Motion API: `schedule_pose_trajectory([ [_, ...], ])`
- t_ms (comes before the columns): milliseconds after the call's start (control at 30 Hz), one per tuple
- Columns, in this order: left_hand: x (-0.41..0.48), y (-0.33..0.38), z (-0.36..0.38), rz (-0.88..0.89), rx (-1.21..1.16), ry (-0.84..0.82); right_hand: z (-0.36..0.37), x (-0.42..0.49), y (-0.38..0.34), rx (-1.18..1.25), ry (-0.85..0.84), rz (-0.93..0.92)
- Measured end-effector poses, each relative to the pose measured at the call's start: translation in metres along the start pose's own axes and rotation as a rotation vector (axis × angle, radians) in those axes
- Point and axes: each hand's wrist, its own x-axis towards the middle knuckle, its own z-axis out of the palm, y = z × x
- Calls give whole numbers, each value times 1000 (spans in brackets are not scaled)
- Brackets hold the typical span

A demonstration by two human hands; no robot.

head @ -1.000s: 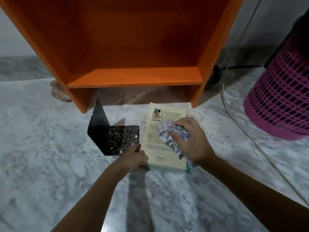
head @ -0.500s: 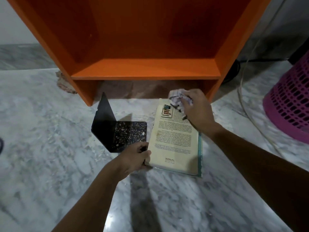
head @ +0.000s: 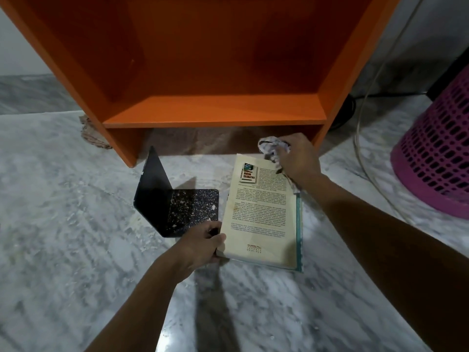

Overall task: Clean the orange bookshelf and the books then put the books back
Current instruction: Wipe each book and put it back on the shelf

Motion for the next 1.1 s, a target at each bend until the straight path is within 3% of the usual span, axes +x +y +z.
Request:
schedule_pose_trajectory([
  [33, -1, 0, -1, -4, -6, -7, -7, -7, -3, 10, 3, 6],
  [100, -1, 1, -2, -6, -18, -18, -15, -34, -25, 4, -32, -174],
  [233, 1, 0, -2, -25, -42, -26, -11, -101, -53, -5, -158, -901],
  [267, 2, 0, -2, -26, -43, -22, -3, -108, -44, -54, -209, -946],
  [333, 1, 0, -1, -10, -33, -15, 9, -102, -18, -100, -224, -676],
  [433, -1, 1, 0, -2, -24, -12, -4, -69, 12, -63, 9, -96],
  [500, -2, 1, 0, -8, -22, -10, -21, -52, 21, -15, 108, 112],
  [600, 0, 1, -1, -17, 2, 1, -38, -71, 8, -44, 103, 17],
  [733, 6, 1, 0, -66, 26, 22, -38, -145, -34, -125, -302, -605],
  [767, 8, 1, 0, -71, 34, 26, -33, -158, -32, -118, -325, -758],
  [800, 9, 1, 2, -78, 30, 24, -30, -162, -24, -108, -306, -795],
  [833, 8, 2, 3, -92, 8, 21, -30, -157, -16, -97, -268, -696],
  [933, 3, 5, 7, -98, -38, 18, -37, -125, 6, -49, -110, -48],
  [967, 2, 6, 8, -94, -34, 25, -38, -117, 11, -28, -85, 80],
  [1100, 4, 12, 12, -101, -12, 126, -28, -127, 0, -57, -135, 29],
])
